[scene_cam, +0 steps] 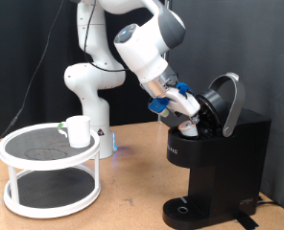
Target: Make a cup of coffee with the keurig machine
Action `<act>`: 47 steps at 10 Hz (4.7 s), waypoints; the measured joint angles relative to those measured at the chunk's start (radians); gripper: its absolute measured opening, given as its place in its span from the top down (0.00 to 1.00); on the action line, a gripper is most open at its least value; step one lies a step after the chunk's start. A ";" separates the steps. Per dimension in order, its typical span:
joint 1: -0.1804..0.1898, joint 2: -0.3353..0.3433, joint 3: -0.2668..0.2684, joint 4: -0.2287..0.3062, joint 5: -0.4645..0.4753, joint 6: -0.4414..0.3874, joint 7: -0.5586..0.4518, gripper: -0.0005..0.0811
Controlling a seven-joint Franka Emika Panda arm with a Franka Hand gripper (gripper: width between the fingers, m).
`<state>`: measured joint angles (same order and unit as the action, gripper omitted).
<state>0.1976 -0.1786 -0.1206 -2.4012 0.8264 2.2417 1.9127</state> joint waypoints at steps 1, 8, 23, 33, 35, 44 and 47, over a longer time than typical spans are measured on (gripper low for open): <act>0.000 0.001 0.000 0.000 0.001 0.000 0.000 0.09; 0.015 0.030 0.023 0.015 0.044 0.001 -0.004 0.09; -0.059 -0.088 -0.053 0.001 0.075 -0.085 -0.058 0.09; -0.103 -0.236 -0.126 0.116 0.103 -0.250 0.019 0.09; -0.094 -0.233 -0.125 0.121 0.127 -0.264 0.021 0.09; -0.019 -0.104 0.041 0.260 0.210 -0.123 0.171 0.09; -0.017 -0.095 0.042 0.263 0.257 -0.126 0.172 0.09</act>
<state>0.1802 -0.2736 -0.0786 -2.1378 1.0834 2.1156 2.0849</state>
